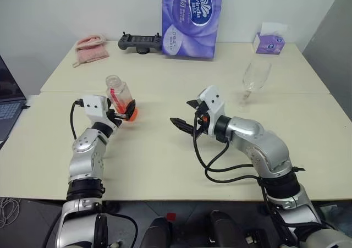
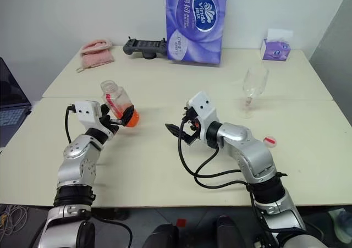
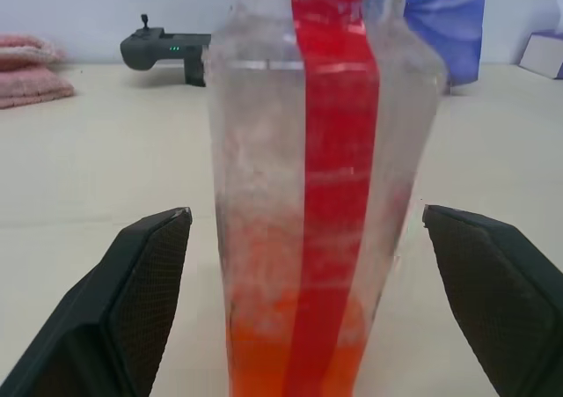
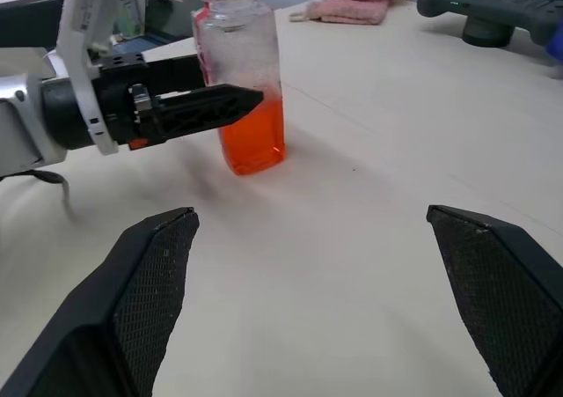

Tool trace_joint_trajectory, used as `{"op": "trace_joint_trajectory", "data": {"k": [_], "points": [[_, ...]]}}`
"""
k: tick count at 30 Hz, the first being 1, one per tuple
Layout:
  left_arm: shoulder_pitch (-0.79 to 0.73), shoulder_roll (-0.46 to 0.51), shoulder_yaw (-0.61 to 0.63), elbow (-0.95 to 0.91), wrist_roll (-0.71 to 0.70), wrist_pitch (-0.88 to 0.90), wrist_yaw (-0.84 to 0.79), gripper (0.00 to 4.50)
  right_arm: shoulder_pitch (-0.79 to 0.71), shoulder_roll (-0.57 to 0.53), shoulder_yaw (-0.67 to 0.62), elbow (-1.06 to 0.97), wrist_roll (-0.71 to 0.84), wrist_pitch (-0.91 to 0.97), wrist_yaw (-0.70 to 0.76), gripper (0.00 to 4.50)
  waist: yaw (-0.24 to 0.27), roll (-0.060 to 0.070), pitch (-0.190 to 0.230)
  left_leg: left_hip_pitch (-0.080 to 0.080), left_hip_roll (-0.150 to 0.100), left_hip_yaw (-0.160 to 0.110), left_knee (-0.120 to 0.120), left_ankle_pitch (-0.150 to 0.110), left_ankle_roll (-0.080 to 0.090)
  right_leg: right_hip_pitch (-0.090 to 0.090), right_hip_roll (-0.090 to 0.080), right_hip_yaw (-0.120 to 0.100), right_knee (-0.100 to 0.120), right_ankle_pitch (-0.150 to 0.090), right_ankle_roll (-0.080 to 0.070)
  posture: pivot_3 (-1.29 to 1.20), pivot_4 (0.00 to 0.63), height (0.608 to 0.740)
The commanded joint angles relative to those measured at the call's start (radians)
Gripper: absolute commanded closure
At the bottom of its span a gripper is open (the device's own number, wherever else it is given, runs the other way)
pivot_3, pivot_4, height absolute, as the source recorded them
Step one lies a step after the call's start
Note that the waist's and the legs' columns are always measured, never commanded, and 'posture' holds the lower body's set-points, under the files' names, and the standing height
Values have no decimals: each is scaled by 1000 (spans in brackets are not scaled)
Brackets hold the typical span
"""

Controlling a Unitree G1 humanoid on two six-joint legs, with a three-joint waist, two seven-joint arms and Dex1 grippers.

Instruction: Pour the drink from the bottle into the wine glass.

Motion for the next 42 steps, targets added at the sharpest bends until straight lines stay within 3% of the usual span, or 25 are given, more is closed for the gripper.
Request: {"op": "trace_joint_trajectory", "data": {"k": [1, 5, 8, 11, 20, 30, 34, 42], "points": [[81, 0, 25, -119, -16, 20, 20, 8, 29, -29, -58, -3, -16, -41, -8, 0, 0, 0, 0, 0, 0, 0, 0, 0, 0, 0, 0, 0, 0, 0, 0, 0, 150, 740], [282, -7, 48, -339, -74, 94, 14, 8, 131, -38, -173, 29, -61, -110, -112, 0, 0, 0, 0, 0, 0, 0, -1, 0, 0, 0, 0, 0, -1, 0, 0, 0, 150, 740], [414, 51, -44, -474, -14, 123, -49, 8, 177, -19, -257, 102, -111, -177, -223, 0, 1, 0, 0, 1, 0, 1, -1, 0, 0, 1, -1, 1, -2, 0, 0, 0, 150, 740], [468, 44, -119, -611, -86, 203, -95, 8, 179, 15, -316, 185, -139, -271, -301, 0, 3, 1, 0, 2, 0, 2, -1, 0, 0, 3, 0, 2, -3, -1, 0, 0, 150, 740], [288, 7, -316, -693, -145, 354, -161, 8, -22, 46, -337, 537, -210, -476, -373, 0, -2, 0, 0, 5, 1, 4, -2, 0, 0, 4, 3, 3, -2, 0, 0, 0, 150, 740], [220, -10, -327, -717, -173, 411, -151, 8, -233, 27, -356, 986, -254, -671, -432, 0, -4, 0, 0, 5, 2, 5, -3, 0, 1, 4, 4, 5, -2, 0, -1, 0, 150, 740], [216, -9, -309, -711, -171, 406, -140, 0, -269, 23, -369, 1078, -255, -737, -457, 880, -5, 0, 0, 5, 2, 5, -3, 0, 1, 4, 4, 5, -2, 0, -1, 0, 150, 740], [214, -12, -294, -703, -172, 395, -144, 0, -282, 34, -363, 1128, -255, -808, -467, 3811, -9, 0, 0, 5, 2, 5, -3, 0, 1, 4, 4, 6, -2, 0, -1, 0, 150, 740]]}}
